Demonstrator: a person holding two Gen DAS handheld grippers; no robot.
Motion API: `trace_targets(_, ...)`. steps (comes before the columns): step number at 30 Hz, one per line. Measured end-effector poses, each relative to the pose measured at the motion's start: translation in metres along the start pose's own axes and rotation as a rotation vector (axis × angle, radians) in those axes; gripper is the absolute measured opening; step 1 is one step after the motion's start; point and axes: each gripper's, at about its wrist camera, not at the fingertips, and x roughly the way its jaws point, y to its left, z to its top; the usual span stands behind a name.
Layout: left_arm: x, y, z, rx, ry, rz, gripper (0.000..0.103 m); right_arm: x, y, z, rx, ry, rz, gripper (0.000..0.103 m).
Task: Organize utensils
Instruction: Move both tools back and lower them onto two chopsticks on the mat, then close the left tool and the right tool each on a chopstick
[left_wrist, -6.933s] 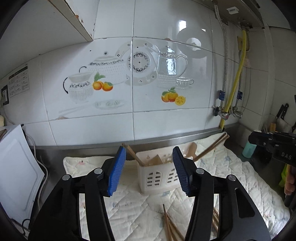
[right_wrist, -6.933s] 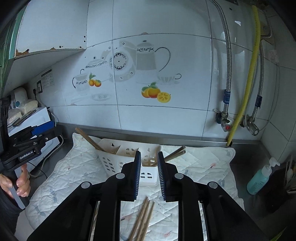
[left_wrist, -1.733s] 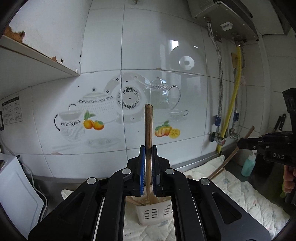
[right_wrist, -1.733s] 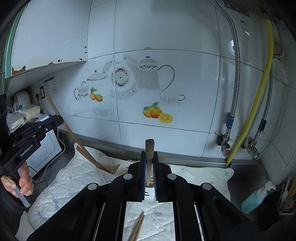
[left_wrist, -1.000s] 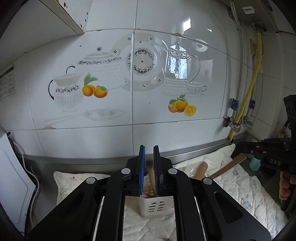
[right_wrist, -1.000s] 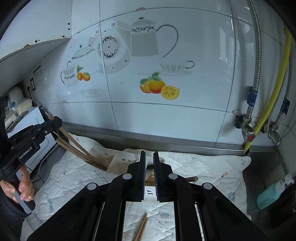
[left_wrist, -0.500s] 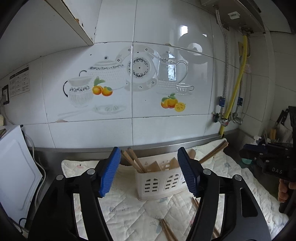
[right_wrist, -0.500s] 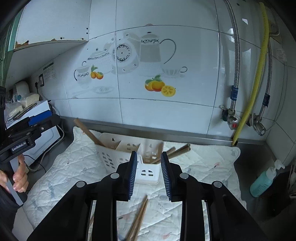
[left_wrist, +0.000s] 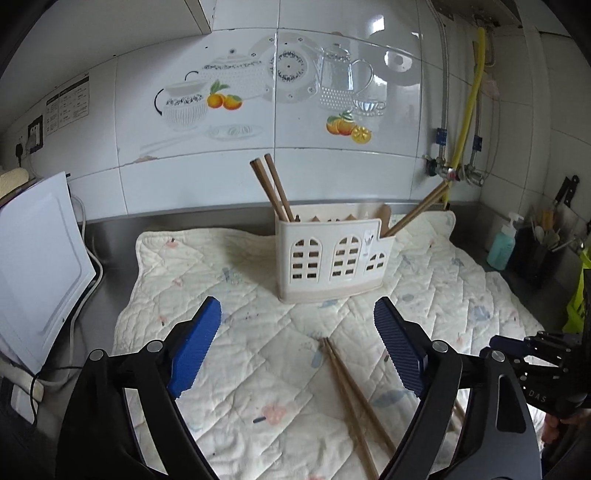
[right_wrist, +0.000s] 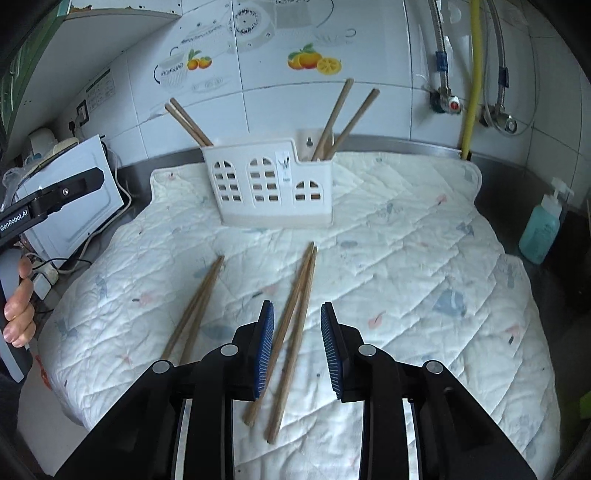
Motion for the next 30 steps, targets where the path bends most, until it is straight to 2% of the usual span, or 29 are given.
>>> trace_targets(5,-0.001,-0.005,-0.03,0.013,0.031,0.033,0.094,0.013,0.003,-0.027,0.01,0.038,-0.008,0.023)
trace_targets(15,0.019,-0.02,-0.093,0.026,0.213,0.012,0.093,0.037,0.003,-0.046,0.043,0.095,0.008,0.015)
trace_targets(19,0.027,-0.03,-0.11,0.034,0.27,-0.012,0.078,0.04,0.003,-0.049,0.04,0.106,0.004,0.009)
trace_targets(23,0.034,-0.036,-0.122,0.013,0.323,-0.041,0.064,0.04,0.001,-0.051,0.047,0.103,0.011,0.008)
trace_targets(30,0.043,-0.043,-0.134,-0.01,0.366,-0.079,0.042,0.041,0.001,-0.052,0.042,0.1,0.017,0.008)
